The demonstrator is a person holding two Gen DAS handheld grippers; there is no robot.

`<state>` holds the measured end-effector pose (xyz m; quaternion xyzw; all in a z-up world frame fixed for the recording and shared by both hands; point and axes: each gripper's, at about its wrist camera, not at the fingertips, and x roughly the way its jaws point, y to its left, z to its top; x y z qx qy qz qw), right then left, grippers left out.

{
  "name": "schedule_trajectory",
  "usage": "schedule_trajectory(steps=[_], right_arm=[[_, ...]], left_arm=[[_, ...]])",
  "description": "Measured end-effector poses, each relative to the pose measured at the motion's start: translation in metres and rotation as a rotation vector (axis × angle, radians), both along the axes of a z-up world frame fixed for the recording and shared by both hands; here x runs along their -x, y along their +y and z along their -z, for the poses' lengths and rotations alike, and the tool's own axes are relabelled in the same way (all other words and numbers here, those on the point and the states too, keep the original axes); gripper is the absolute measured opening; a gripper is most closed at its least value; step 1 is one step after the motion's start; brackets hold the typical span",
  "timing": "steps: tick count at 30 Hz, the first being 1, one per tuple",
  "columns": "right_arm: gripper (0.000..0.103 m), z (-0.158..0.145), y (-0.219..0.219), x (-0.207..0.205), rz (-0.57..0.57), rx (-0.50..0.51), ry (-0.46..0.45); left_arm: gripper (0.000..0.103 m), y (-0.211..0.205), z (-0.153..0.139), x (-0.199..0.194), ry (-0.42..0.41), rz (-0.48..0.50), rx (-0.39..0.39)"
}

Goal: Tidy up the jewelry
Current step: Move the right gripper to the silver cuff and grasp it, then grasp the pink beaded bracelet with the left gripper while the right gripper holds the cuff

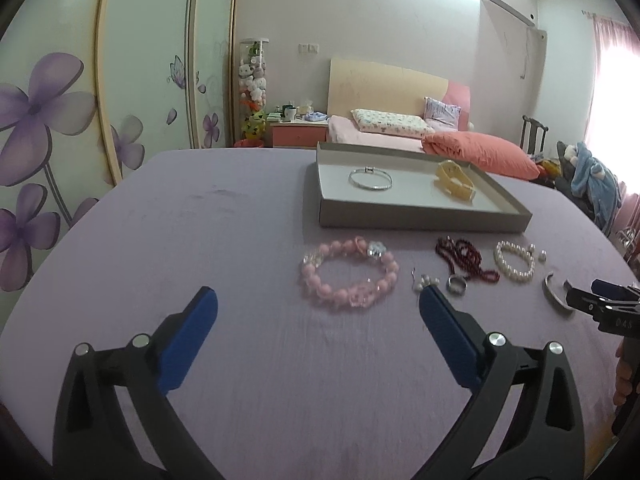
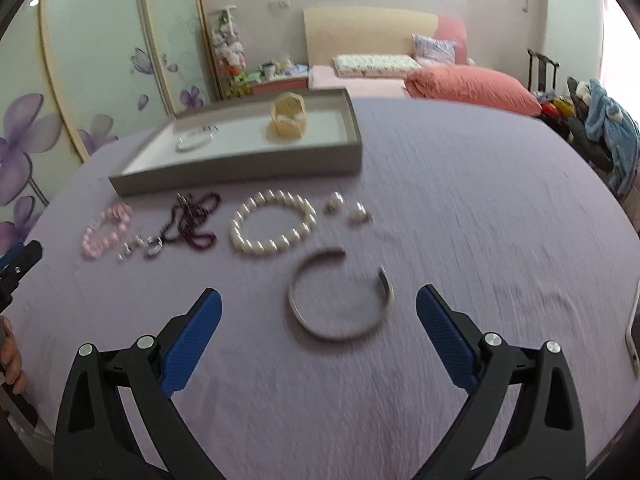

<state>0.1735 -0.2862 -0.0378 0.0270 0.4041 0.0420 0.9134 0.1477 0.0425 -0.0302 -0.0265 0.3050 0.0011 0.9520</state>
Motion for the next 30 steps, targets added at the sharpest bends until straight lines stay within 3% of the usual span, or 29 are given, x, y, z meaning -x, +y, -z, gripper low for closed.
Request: schedule_trajectory(steps=[5,9,16,18,25,30], right_arm=[[0.096,0.011,-0.007,0.005,0.064,-0.043,0.048],[0.083,0.018,-0.002,0.001,0.077,-0.021,0.060],[0.075,0.018,0.007,-0.012,0.122,0.029,0.074],[0.066,0.019,0.007,-0.014,0.134,0.057,0.075],[0.065,0.019,-0.002,-0.010,0.099,0.064,0.075],[0.065,0.017,-0.017,-0.016,0.150,0.054,0.077]], left_arm=[[0.098,-0.002,0.003,-0.001,0.018,0.006,0.017],[0.098,-0.004,0.006,-0.004,0.028,0.009,0.028],[0.098,-0.005,0.010,-0.012,0.061,0.004,0.039],[0.098,-0.005,0.011,-0.014,0.066,0.002,0.046],[0.098,-0.011,0.011,-0.022,0.100,0.000,0.010],[0.098,-0.021,0.016,-0.043,0.164,0.019,-0.039]])
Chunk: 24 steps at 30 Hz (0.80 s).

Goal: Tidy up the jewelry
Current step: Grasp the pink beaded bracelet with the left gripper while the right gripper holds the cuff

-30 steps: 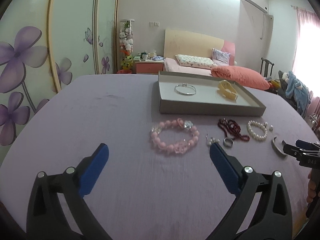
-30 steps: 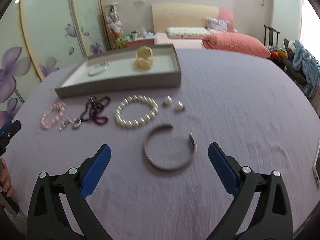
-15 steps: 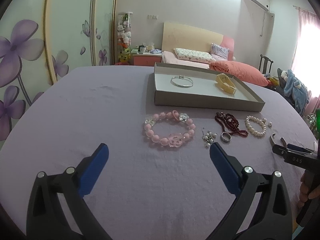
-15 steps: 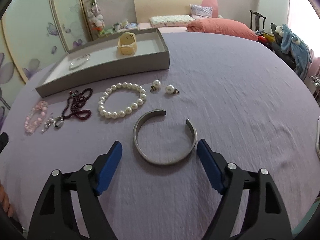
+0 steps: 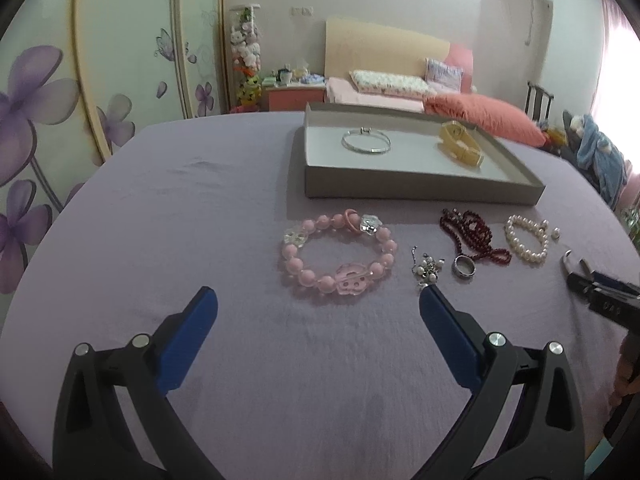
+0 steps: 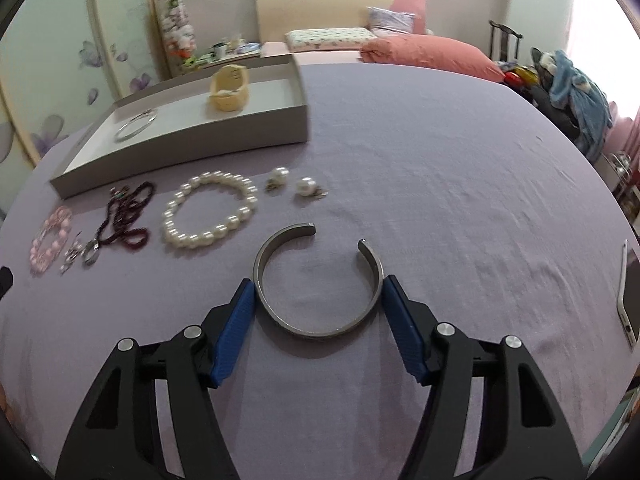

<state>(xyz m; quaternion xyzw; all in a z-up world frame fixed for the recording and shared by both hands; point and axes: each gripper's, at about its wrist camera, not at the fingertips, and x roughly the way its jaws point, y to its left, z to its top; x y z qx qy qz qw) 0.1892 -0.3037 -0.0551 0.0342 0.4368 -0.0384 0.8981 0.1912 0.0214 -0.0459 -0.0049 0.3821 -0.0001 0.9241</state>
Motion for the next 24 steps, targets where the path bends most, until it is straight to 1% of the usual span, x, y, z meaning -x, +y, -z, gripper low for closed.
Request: schedule_trajectory(steps=[2,4,6,7,9,11,13,14,16,18,21,22,23,24], right_arm=[[0.065,0.000,-0.002,0.000,-0.002,-0.004,0.000],[0.065,0.000,-0.002,0.000,-0.004,-0.004,0.000],[0.065,-0.001,-0.003,0.000,-0.005,-0.007,0.000],[0.065,-0.001,-0.003,0.000,-0.007,-0.009,-0.001],[0.065,-0.001,-0.004,0.000,-0.011,-0.012,-0.001],[0.065,-0.001,-0.004,-0.001,-0.014,-0.015,-0.001],[0.065,-0.001,-0.004,-0.001,-0.016,-0.013,0.000],[0.065,-0.001,-0.004,-0.001,-0.017,-0.013,0.000],[0.065,-0.001,-0.004,0.000,-0.018,-0.016,-0.001],[0.065,-0.001,-0.004,0.000,-0.018,-0.017,-0.001],[0.065,-0.002,-0.004,-0.001,-0.020,-0.015,0.000],[0.065,-0.002,-0.004,0.000,-0.021,-0.015,0.000],[0.065,-0.002,-0.004,0.000,-0.021,-0.015,0.000],[0.065,-0.002,-0.004,-0.001,-0.022,-0.016,0.000]], left_arm=[[0.098,-0.003,0.004,-0.009,0.024,0.002,-0.019],[0.098,-0.006,0.011,-0.024,0.072,0.000,-0.035],[0.098,-0.004,0.017,-0.038,0.112,-0.027,-0.038],[0.098,-0.001,0.017,-0.044,0.123,-0.045,-0.019],[0.098,0.008,0.015,-0.047,0.117,-0.061,0.049],[0.092,0.016,0.012,-0.051,0.108,-0.083,0.082],[0.074,0.024,0.013,-0.060,0.116,-0.108,0.080],[0.070,0.028,0.014,-0.064,0.127,-0.116,0.078],[0.052,0.032,0.019,-0.068,0.151,-0.125,0.075],[0.049,0.029,0.020,-0.067,0.155,-0.113,0.033],[0.049,0.022,0.020,-0.062,0.157,-0.082,-0.007],[0.047,0.020,0.020,-0.060,0.157,-0.075,-0.020],[0.045,0.019,0.019,-0.060,0.156,-0.070,-0.023],[0.039,0.018,0.019,-0.060,0.155,-0.062,-0.021]])
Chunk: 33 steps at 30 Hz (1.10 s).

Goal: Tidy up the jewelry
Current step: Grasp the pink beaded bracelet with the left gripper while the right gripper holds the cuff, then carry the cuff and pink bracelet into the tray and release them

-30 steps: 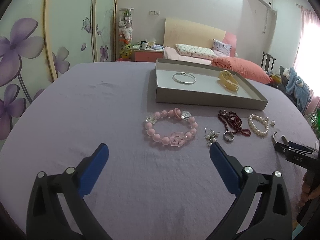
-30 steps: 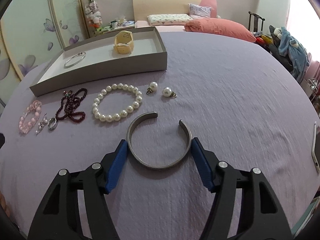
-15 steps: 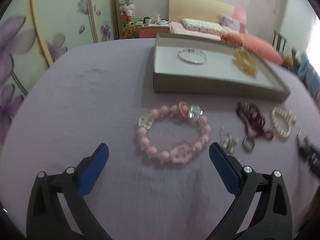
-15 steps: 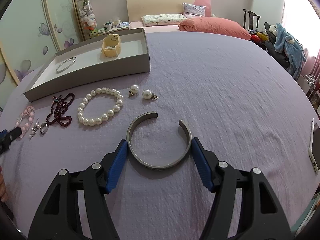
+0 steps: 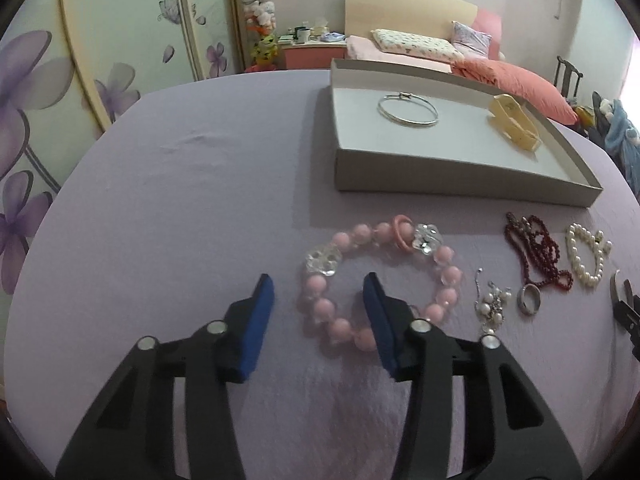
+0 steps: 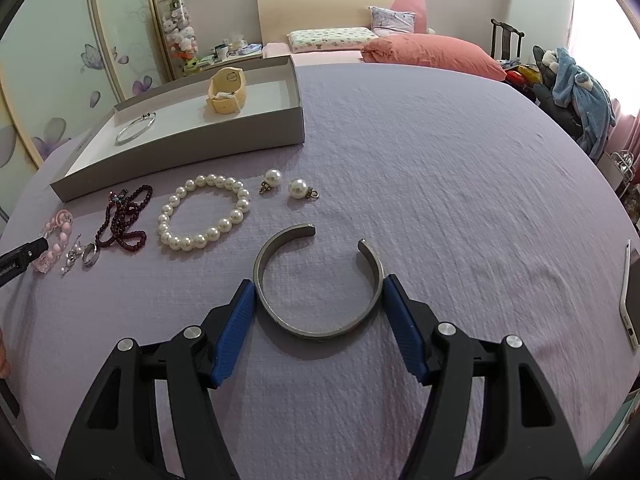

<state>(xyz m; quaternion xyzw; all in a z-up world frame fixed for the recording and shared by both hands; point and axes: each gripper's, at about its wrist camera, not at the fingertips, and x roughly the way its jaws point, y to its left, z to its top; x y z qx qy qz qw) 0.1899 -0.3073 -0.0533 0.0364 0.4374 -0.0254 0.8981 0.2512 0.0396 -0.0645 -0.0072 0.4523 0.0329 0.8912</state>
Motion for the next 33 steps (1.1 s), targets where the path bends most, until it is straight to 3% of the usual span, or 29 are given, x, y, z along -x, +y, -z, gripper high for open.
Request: schedule_trajectory(steps=[1,3,6,10,22,33], right_arm=[[0.065,0.000,0.000,0.000,0.000,0.000,0.000],[0.065,0.000,0.000,0.000,0.000,0.001,0.000],[0.065,0.000,0.000,0.000,0.000,-0.002,0.000],[0.065,0.000,0.000,0.000,-0.001,-0.002,0.000],[0.065,-0.001,-0.001,0.000,-0.002,-0.008,-0.001],[0.065,-0.002,0.000,0.000,-0.014,-0.013,-0.006]], left_arm=[[0.025,-0.001,0.000,0.000,0.000,0.003,-0.001],[0.014,-0.003,-0.001,0.001,0.004,0.017,-0.006],[0.014,-0.006,-0.001,0.003,0.002,0.038,-0.023],[0.013,0.001,-0.006,0.011,-0.020,0.054,0.037],[0.013,0.001,-0.068,0.059,-0.232,0.167,0.204],[0.013,-0.006,-0.078,0.074,-0.247,0.193,0.239]])
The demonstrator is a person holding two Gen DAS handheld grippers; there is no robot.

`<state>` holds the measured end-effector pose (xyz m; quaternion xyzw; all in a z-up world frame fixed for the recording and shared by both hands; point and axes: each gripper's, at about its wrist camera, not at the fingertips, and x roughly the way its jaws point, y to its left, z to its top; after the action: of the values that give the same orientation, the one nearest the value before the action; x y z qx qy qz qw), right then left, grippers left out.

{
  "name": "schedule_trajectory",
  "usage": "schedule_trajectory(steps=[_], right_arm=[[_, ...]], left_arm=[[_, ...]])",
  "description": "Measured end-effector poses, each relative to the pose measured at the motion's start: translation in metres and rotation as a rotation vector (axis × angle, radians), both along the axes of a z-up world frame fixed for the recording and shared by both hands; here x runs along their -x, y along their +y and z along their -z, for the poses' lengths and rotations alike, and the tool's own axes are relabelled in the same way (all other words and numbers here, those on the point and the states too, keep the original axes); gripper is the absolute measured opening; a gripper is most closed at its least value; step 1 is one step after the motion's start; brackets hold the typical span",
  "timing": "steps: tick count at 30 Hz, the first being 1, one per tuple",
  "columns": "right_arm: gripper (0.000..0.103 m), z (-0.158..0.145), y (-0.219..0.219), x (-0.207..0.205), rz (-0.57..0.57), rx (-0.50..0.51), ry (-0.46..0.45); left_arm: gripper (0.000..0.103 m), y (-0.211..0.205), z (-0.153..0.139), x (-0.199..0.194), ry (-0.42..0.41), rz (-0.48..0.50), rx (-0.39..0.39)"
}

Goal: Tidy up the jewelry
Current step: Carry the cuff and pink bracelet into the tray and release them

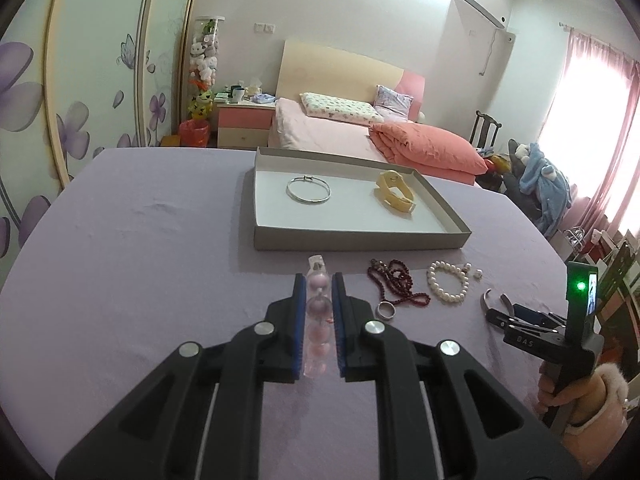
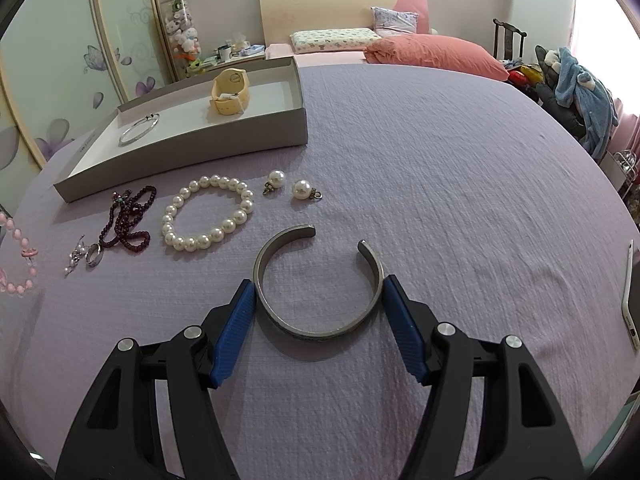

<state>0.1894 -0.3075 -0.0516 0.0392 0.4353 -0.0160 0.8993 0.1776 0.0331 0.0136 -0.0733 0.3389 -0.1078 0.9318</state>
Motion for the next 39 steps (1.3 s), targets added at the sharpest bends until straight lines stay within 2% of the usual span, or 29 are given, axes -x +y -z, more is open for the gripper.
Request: schedule_trajectory(steps=[3,9,21,28,39], right_arm=[[0.065,-0.001,0.000,0.003,-0.006,-0.014,-0.010],[0.065,-0.014,0.009,0.017,-0.046,-0.029,-0.095],[0.065,-0.053,0.029,0.040,-0.108,-0.035,-0.343],[0.065,-0.067,0.039,0.046,-0.147,-0.046,-0.441],[0.065,-0.085,0.045,0.042,-0.159,-0.050,-0.518]], left_arm=[[0.013,0.000,-0.001,0.001,-0.001,0.000,0.005],[0.013,0.003,-0.001,0.002,-0.002,-0.003,0.015],[0.013,0.001,0.001,0.007,-0.007,0.006,0.042],[0.013,-0.003,-0.005,0.011,-0.034,0.016,0.060],[0.013,-0.013,-0.019,0.010,-0.093,0.030,0.067]])
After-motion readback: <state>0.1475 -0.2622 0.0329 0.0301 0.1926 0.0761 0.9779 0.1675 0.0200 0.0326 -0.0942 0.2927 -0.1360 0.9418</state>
